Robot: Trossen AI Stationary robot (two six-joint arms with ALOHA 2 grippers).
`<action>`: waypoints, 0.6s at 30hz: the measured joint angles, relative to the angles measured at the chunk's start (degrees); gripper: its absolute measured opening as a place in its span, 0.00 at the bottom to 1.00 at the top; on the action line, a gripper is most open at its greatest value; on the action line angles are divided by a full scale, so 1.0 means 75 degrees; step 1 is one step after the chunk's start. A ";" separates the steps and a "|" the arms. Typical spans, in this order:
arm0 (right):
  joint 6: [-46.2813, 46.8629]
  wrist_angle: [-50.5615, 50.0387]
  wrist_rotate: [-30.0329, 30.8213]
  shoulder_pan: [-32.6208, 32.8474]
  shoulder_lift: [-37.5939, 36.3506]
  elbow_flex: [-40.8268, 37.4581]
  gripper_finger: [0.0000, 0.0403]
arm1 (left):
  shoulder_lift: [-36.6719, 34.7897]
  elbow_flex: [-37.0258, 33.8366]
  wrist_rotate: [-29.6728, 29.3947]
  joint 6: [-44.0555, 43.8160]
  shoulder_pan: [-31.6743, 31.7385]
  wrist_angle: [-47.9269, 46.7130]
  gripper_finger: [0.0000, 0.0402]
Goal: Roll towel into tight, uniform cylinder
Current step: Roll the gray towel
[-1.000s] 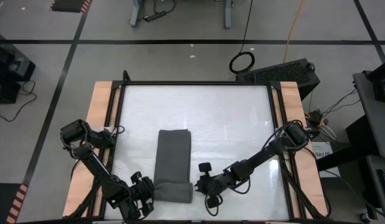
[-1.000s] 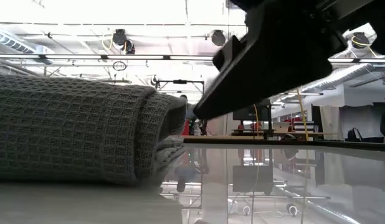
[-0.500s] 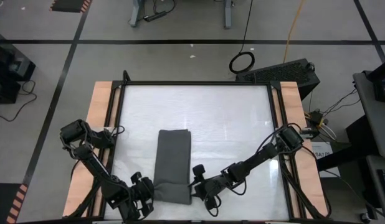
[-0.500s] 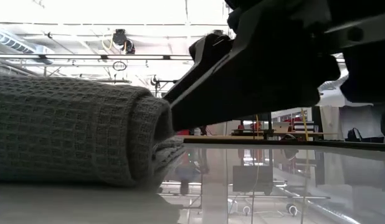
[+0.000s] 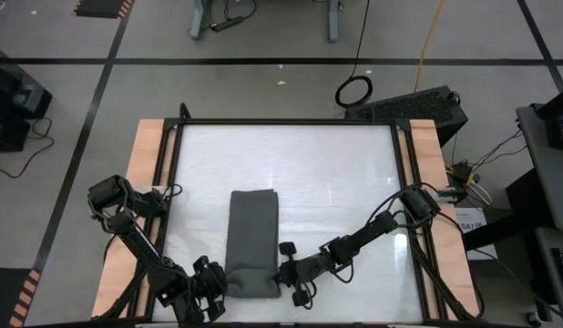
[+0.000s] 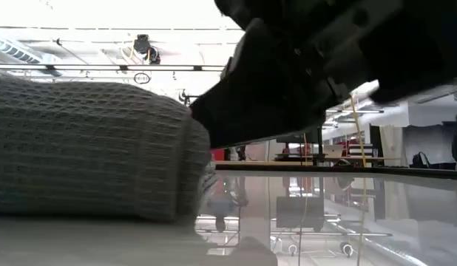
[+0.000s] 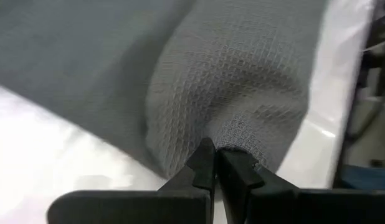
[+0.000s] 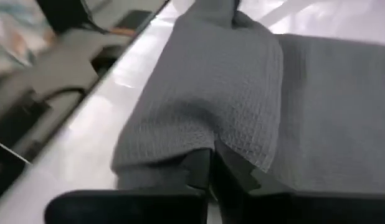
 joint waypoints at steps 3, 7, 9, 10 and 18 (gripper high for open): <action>0.1024 0.0284 -0.0579 0.0010 -0.0008 0.0000 0.02 | 0.0000 0.0000 0.0182 -0.0009 -0.0062 0.0562 0.04; 0.2377 0.0519 -0.1596 0.0020 -0.0023 0.0000 0.01 | -0.0099 0.0000 0.0279 -0.0327 -0.0115 0.1144 0.04; 0.2866 0.0479 -0.1757 0.0020 -0.0023 0.0000 0.01 | -0.0173 0.0000 0.0219 -0.0541 -0.0119 0.1156 0.04; 0.3006 0.0474 -0.1740 0.0027 -0.0023 0.0000 0.00 | -0.0191 0.0000 0.0170 -0.0589 -0.0115 0.1158 0.04; 0.3346 0.0137 -0.2165 -0.0131 -0.0026 0.0000 0.00 | -0.0221 -0.0376 0.0537 -0.0630 0.0004 0.1689 0.04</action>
